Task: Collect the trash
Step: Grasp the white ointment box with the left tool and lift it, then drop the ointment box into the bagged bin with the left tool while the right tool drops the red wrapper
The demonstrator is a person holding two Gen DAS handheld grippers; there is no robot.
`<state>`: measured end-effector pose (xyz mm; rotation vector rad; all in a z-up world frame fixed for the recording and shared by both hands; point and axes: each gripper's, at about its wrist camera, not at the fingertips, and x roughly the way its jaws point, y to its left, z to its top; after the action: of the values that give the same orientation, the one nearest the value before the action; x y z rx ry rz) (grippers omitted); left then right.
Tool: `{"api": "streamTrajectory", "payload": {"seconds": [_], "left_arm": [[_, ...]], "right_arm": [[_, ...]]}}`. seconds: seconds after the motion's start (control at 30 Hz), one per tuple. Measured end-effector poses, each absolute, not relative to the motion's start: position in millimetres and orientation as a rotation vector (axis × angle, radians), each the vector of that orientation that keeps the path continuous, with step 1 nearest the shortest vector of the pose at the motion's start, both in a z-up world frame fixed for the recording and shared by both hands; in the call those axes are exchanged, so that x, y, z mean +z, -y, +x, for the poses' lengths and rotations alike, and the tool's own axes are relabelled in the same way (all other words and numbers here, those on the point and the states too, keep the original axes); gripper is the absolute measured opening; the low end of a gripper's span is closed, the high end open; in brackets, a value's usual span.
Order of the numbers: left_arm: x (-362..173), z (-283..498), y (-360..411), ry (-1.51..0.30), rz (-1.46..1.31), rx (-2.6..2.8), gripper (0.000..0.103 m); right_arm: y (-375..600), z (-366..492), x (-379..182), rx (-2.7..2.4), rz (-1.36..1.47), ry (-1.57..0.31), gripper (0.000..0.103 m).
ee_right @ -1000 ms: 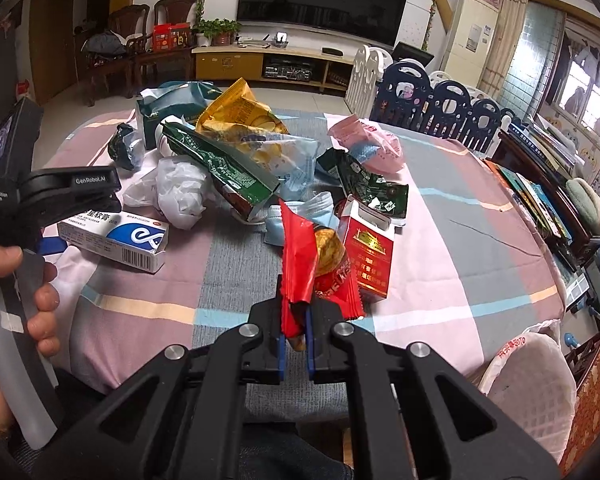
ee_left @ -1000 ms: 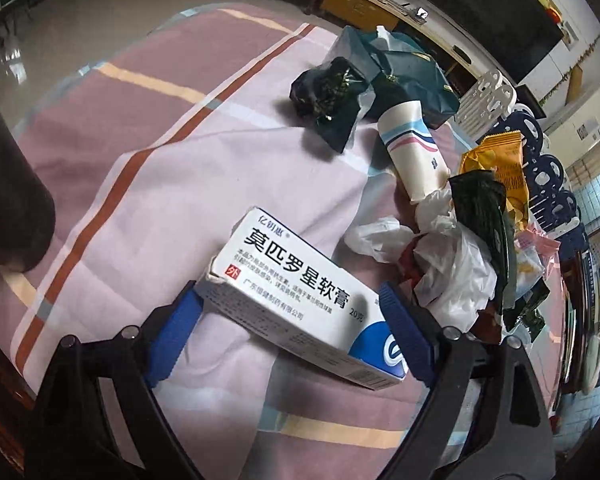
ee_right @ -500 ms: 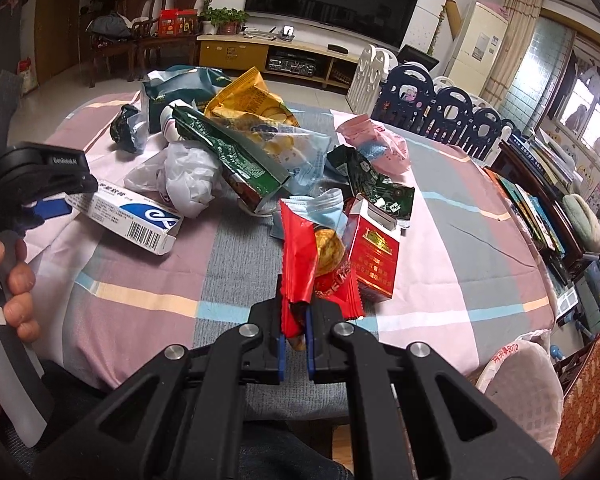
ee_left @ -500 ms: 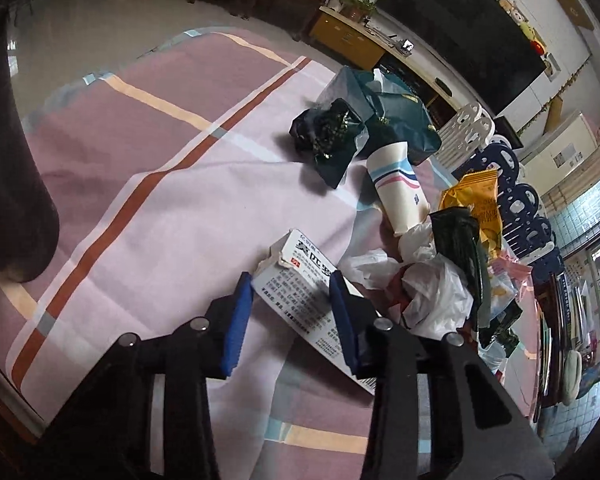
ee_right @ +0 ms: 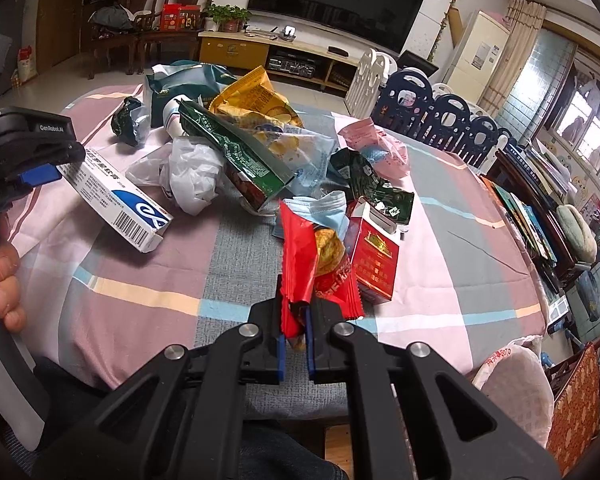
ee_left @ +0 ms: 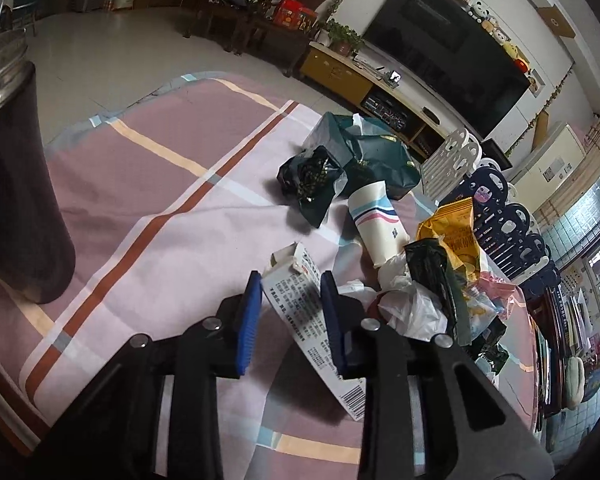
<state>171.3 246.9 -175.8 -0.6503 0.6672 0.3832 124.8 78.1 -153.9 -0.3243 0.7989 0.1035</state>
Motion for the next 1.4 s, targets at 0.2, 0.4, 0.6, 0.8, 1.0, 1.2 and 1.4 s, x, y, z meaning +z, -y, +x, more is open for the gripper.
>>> {"api": "streamTrajectory", "payload": {"seconds": [0.2, 0.4, 0.6, 0.8, 1.0, 1.2, 1.4], "left_arm": [[-157.3, 157.5, -244.3, -0.556, -0.635, 0.375, 0.023], [-148.9, 152.7, -239.7, -0.515, -0.620, 0.356, 0.022], [-131.2, 138.7, -235.2, -0.457, -0.571, 0.376, 0.022], [-117.2, 136.1, -214.1, -0.444, -0.390, 0.431, 0.022], [-117.6, 136.2, -208.8, -0.458, -0.381, 0.403, 0.022], [-121.9, 135.7, -213.8, -0.465, -0.411, 0.402, 0.022], [-122.2, 136.0, -213.8, -0.462, -0.411, 0.402, 0.022]], "right_arm": [[-75.1, 126.2, -153.9, 0.100, -0.309, -0.804, 0.008], [-73.7, 127.8, -154.3, 0.098, -0.297, -0.810, 0.008], [-72.3, 127.6, -154.2, 0.097, -0.298, -0.809, 0.008], [-70.7, 128.9, -154.9, 0.093, -0.290, -0.817, 0.008], [-70.7, 129.0, -155.0, 0.093, -0.289, -0.818, 0.008], [-70.9, 128.8, -154.9, 0.093, -0.291, -0.816, 0.008], [-71.0, 128.7, -154.7, 0.092, -0.290, -0.815, 0.008]]}}
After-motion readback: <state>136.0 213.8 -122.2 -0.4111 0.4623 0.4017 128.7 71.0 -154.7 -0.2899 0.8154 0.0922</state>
